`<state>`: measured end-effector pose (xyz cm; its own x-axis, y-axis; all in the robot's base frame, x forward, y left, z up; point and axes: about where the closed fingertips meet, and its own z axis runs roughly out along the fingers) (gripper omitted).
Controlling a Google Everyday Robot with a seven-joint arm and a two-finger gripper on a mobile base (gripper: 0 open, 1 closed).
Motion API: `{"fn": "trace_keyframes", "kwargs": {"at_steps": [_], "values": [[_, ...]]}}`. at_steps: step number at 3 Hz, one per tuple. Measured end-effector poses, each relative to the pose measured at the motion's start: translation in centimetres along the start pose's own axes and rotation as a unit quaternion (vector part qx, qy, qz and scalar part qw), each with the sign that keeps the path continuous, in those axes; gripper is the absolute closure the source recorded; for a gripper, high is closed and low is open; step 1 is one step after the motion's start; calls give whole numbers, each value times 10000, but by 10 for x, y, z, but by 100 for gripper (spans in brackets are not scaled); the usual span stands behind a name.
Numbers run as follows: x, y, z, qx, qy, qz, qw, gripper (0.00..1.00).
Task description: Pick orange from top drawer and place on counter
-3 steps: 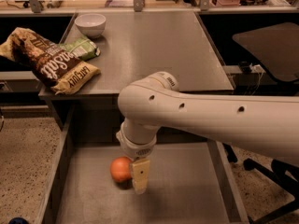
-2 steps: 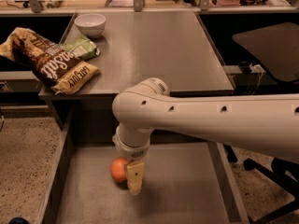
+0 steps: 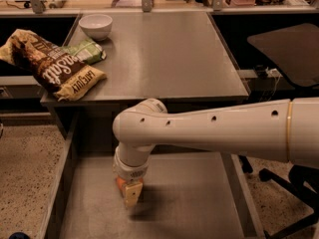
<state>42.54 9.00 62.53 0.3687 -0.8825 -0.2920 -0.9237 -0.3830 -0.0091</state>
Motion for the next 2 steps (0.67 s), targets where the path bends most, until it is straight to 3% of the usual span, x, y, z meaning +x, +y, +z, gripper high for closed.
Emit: {"fn": "trace_keyframes", "kwargs": {"at_steps": [1, 2], "values": [[-6, 2, 7, -25, -40, -141, 9999, 58], [-9, 3, 10, 0, -78, -286, 9996, 81]]}}
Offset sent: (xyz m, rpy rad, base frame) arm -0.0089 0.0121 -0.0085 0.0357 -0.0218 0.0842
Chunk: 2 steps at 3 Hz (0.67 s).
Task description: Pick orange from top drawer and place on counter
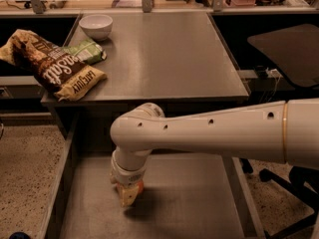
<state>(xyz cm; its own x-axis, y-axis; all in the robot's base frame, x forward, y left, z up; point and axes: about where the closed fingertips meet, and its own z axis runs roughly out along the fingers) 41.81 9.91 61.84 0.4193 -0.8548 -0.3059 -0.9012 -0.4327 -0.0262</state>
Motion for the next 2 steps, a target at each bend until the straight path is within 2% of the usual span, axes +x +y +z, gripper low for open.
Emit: {"fn": "trace_keyframes", "kwargs": {"at_steps": [1, 2], "values": [[2, 1, -6, 95, -167, -109, 9998, 100], [5, 3, -9, 129, -336, -171, 9992, 0]]}}
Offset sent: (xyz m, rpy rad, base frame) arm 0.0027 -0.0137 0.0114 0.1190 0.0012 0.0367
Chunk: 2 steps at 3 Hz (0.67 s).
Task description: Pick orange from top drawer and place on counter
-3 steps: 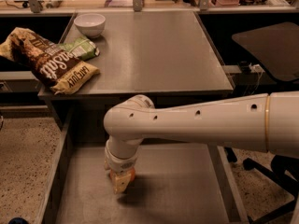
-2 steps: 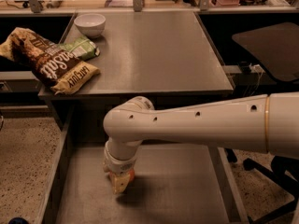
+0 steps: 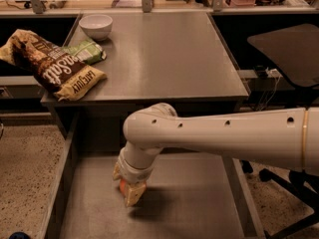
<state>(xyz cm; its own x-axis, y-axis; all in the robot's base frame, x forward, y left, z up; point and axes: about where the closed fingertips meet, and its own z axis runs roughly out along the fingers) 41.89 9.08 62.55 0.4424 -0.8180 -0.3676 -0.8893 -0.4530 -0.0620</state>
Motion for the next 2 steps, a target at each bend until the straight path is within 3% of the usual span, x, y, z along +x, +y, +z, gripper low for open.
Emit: {"fn": "trace_keyframes", "kwargs": {"at_steps": [2], "values": [[2, 1, 0, -15, -196, -69, 9998, 0]]}}
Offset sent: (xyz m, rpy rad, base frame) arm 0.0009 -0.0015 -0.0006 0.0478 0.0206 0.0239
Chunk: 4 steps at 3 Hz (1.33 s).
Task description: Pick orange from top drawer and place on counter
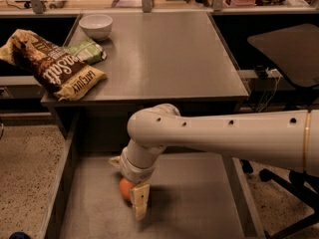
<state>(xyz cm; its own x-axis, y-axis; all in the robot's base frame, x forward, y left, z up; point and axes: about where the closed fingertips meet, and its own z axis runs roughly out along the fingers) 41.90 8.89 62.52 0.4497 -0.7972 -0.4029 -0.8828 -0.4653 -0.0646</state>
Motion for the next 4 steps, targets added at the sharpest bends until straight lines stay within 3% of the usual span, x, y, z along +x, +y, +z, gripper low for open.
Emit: {"fn": "trace_keyframes", "kwargs": {"at_steps": [1, 4], "values": [[0, 0, 0, 0, 0, 0, 10000, 19], [11, 5, 6, -33, 26, 88, 10000, 89]]}}
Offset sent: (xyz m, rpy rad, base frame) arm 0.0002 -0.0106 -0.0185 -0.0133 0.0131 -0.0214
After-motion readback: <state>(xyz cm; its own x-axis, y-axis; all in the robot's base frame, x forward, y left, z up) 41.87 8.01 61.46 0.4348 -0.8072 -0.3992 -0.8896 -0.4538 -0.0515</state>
